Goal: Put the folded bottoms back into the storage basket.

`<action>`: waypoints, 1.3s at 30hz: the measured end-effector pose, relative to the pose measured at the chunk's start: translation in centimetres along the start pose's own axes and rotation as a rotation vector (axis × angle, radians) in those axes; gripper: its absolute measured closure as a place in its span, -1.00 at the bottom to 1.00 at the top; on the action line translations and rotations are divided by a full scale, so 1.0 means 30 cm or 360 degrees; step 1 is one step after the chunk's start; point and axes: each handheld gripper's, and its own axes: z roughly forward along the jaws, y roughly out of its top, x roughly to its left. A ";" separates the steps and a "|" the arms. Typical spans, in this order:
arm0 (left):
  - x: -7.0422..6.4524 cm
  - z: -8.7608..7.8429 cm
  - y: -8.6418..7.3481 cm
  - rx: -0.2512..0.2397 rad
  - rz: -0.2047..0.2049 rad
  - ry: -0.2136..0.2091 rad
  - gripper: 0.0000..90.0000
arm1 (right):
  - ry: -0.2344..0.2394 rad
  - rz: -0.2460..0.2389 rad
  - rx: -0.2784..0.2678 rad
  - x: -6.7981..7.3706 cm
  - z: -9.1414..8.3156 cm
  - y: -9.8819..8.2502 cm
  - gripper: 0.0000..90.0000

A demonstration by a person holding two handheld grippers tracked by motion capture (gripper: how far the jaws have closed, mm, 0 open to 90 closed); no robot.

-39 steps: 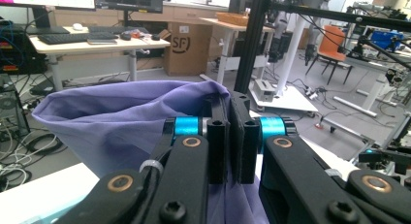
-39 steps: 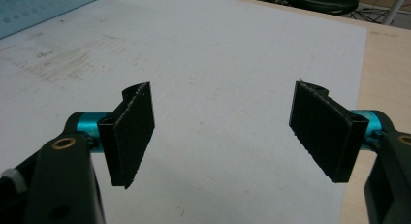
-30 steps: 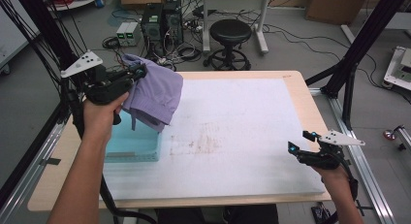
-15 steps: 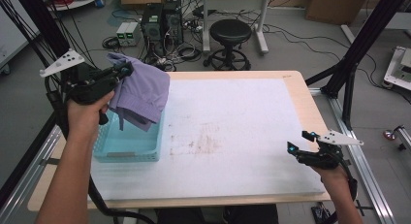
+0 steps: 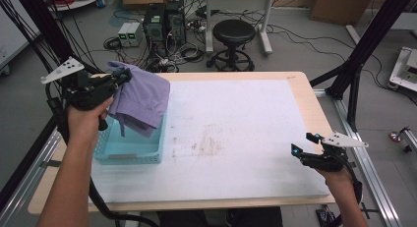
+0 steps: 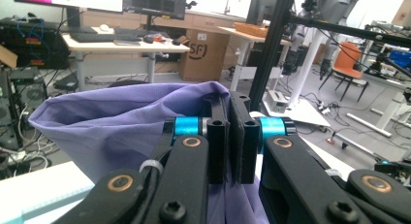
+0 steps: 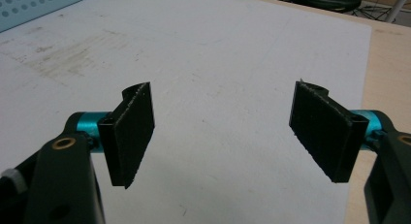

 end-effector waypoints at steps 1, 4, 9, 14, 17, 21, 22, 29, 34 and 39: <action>0.007 0.000 -0.009 0.0001 -0.0009 0.0002 0.92 | 0.0001 0.0001 0.0001 0.000 0.000 0.000 -0.46; 0.031 0.002 -0.035 0.0015 -0.0037 0.0006 0.92 | 0.0002 -0.0003 0.0005 0.002 0.004 -0.001 -0.46; 0.052 0.008 -0.061 0.0026 -0.0062 0.0012 0.92 | -0.0001 -0.0005 0.0017 0.004 0.009 -0.001 -0.45; 0.056 0.014 -0.071 0.0033 -0.0066 0.0007 0.92 | -0.0001 -0.0010 0.0024 0.005 0.012 -0.002 -0.46; 0.060 0.017 -0.085 0.0038 -0.0076 0.0014 0.92 | 0.0000 -0.0015 0.0026 0.006 0.012 -0.003 -0.45; 0.099 0.021 -0.116 0.0103 -0.0082 0.0151 0.89 | 0.0004 -0.0012 0.0027 0.009 0.009 -0.003 -0.45; 0.116 0.022 -0.130 0.0148 -0.0075 0.0237 0.81 | 0.0002 -0.0013 0.0027 0.009 0.009 -0.002 -0.45; 0.198 -0.022 -0.219 0.0289 -0.0104 0.0678 0.17 | 0.0000 -0.0016 0.0018 0.008 0.006 0.000 -0.45; 0.200 -0.044 -0.240 0.0257 -0.0119 0.0670 0.06 | 0.0007 -0.0027 0.0026 0.016 0.014 0.002 -0.46; 0.174 -0.046 -0.267 0.0157 -0.0111 0.0600 -0.29 | 0.0014 -0.0044 0.0023 0.027 0.013 0.011 -0.45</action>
